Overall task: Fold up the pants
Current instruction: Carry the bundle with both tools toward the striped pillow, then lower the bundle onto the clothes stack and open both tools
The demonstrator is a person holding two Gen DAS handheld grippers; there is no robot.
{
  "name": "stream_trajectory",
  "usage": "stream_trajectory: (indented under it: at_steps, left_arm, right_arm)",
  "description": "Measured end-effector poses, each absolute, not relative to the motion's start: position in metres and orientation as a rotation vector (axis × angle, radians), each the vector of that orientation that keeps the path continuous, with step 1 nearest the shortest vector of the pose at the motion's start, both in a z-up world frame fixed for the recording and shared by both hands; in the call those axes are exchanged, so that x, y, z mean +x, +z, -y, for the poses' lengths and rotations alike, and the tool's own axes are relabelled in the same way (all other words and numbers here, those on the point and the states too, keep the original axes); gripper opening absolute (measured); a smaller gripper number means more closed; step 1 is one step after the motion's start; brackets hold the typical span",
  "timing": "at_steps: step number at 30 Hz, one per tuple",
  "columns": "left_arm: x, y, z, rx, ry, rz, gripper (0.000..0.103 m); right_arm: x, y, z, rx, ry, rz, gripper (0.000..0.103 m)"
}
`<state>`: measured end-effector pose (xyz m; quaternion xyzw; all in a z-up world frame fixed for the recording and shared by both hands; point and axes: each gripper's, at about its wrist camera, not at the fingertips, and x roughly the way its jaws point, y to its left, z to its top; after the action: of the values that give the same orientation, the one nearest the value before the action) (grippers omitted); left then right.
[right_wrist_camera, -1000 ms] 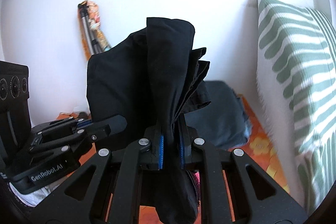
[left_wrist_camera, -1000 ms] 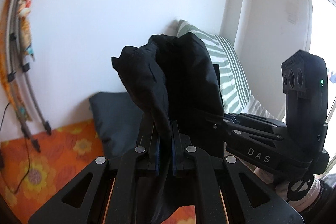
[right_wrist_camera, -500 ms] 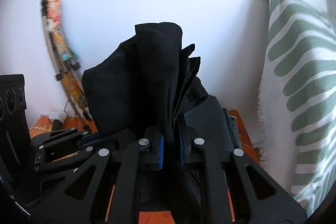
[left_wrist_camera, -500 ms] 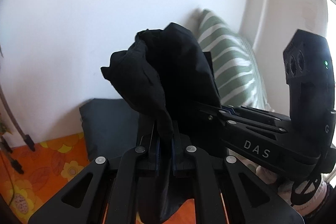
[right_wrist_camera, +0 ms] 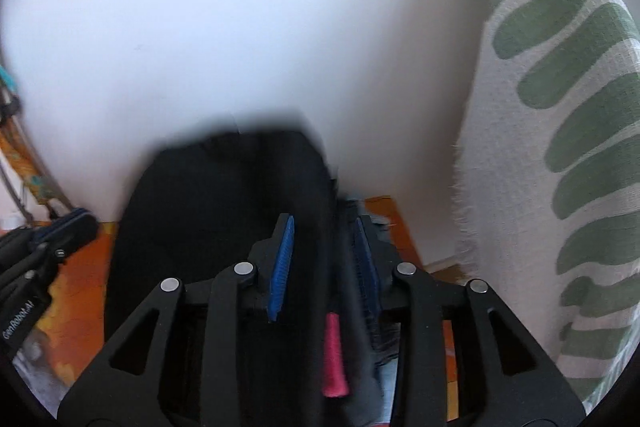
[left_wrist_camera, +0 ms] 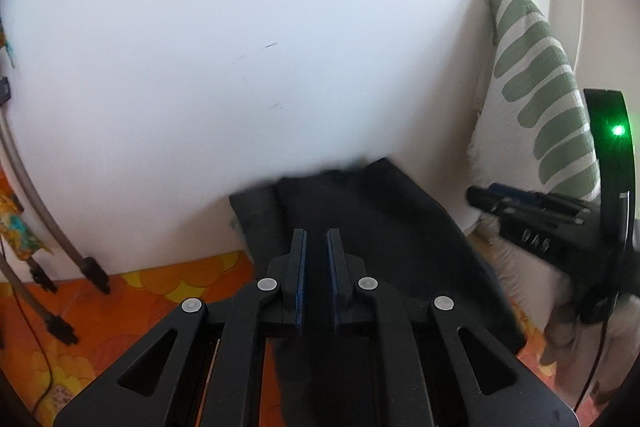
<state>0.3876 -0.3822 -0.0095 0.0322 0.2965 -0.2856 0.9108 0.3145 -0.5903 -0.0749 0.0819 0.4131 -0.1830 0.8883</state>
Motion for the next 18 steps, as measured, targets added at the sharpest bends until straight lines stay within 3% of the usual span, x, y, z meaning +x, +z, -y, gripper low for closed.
stream_trajectory:
  at_steps: [9,18]
  left_arm:
    - [0.379,-0.001,0.37,0.068,-0.609,-0.626,0.009]
    - [0.348,0.016,0.37,0.076,-0.643,-0.621,0.012]
  right_arm:
    - [0.297,-0.058,0.587,0.188,-0.369,-0.837,0.034]
    - [0.264,-0.046,0.563,0.198,-0.346,-0.815,0.049]
